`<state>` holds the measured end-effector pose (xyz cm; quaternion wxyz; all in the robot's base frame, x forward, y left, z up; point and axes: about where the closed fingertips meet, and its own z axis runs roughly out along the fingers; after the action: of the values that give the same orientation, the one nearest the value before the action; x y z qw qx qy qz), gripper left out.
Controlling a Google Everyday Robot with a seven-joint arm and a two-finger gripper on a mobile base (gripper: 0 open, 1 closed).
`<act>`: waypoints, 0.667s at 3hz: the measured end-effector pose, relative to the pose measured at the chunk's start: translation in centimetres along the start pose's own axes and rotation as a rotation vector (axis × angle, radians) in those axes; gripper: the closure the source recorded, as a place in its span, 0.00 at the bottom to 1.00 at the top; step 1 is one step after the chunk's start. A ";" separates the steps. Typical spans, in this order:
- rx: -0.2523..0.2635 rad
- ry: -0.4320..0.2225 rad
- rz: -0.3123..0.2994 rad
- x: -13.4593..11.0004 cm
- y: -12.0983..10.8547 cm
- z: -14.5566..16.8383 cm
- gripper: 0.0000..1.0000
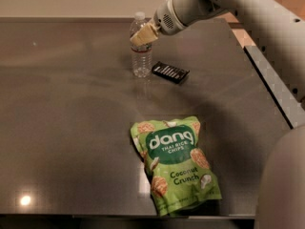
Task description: Move water bottle near rxbar chocolate
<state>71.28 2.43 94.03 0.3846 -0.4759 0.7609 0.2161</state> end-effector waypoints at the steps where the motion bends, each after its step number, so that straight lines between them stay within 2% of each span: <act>1: 0.000 0.000 0.000 0.0 0.0 0.0 0.12; 2: -0.005 0.002 0.000 0.0 0.1 0.3 0.00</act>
Offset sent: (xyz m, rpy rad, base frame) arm 0.0000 0.0001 0.0000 0.0000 0.0001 0.0001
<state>71.27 2.68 93.84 0.3828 -0.4771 0.7606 0.2175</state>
